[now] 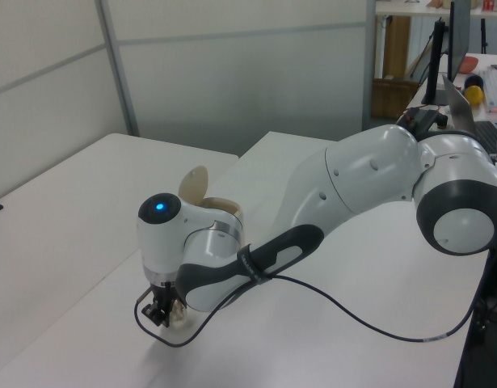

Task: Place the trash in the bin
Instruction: 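Lift the held tissue and carry it over the cream bin opening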

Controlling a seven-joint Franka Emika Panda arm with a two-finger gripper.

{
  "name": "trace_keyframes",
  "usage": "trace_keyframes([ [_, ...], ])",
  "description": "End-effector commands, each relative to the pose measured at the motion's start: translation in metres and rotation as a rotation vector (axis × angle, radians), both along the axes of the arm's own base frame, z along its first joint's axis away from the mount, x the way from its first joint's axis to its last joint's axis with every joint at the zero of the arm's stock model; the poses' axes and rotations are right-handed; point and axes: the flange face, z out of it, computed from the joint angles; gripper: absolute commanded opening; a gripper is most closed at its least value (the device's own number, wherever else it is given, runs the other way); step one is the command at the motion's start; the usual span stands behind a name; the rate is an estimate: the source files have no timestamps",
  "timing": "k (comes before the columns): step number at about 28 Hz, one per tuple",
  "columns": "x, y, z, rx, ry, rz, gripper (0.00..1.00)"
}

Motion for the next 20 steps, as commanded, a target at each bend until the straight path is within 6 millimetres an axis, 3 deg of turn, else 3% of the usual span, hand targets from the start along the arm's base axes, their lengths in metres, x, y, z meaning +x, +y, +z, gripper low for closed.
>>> trace_keyframes([
  [1, -0.003, -0.005, 0.054, 0.017, -0.061, -0.022, 0.00],
  [9, -0.009, -0.053, 0.124, 0.068, -0.036, -0.061, 0.00],
  [10, -0.009, -0.069, 0.142, 0.095, -0.045, -0.067, 0.00],
  [14, -0.010, -0.104, 0.170, 0.108, -0.053, -0.094, 0.00],
  [15, -0.011, -0.127, 0.181, 0.110, -0.058, -0.121, 0.00],
  [20, -0.007, -0.190, 0.188, 0.102, -0.069, -0.186, 0.00],
])
